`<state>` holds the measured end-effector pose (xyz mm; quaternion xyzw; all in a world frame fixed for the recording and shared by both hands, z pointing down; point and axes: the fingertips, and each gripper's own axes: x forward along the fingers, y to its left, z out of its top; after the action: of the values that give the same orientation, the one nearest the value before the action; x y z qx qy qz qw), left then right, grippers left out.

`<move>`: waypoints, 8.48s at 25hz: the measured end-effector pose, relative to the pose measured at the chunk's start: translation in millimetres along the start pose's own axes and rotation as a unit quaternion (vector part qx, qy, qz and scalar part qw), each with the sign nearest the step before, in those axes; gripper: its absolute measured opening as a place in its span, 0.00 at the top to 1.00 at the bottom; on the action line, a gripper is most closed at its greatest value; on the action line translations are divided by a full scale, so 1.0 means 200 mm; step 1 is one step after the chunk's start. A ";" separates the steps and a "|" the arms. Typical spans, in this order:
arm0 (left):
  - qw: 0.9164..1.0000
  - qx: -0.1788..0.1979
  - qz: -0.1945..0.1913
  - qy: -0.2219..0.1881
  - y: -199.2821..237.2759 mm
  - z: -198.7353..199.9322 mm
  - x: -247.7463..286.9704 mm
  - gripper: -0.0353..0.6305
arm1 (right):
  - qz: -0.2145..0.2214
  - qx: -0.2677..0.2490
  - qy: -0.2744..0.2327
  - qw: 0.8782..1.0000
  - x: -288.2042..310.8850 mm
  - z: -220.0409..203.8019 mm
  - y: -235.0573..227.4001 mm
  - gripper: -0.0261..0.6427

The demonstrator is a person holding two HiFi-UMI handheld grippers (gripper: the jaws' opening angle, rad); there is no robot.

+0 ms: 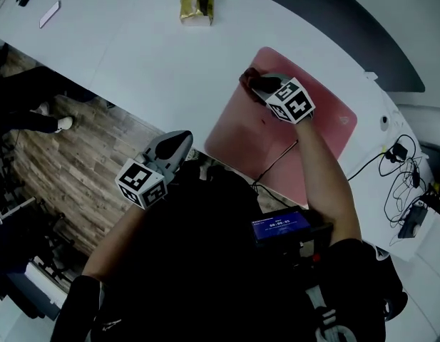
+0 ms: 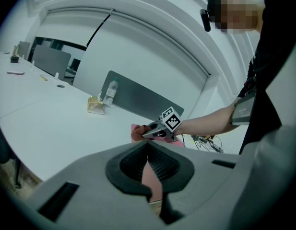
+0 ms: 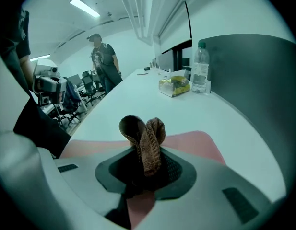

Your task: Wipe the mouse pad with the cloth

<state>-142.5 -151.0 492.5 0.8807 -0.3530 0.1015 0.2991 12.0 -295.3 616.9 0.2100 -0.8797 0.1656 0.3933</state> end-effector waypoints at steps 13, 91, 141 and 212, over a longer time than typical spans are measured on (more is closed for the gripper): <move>0.999 -0.008 0.030 -0.011 -0.03 -0.01 -0.02 0.93 | -0.089 0.014 -0.008 0.996 -0.03 0.06 -0.41 0.79; 0.995 0.039 -0.089 -0.033 -0.37 -0.33 -0.53 0.93 | -0.064 -0.039 0.038 0.996 -0.20 -0.52 1.24 0.79; 0.998 0.008 0.028 -0.050 -0.72 -0.30 0.02 0.93 | 0.021 -0.060 0.020 0.998 -0.50 -0.68 0.39 0.79; 1.000 0.020 -0.003 -0.020 -0.78 -0.29 0.08 0.93 | -0.113 -0.112 0.053 0.986 -0.72 -0.90 0.04 0.79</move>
<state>-21.8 -36.4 474.6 0.8894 -0.3540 0.0897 0.2749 207.0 -171.4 621.3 0.2538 -0.8410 0.0316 0.4768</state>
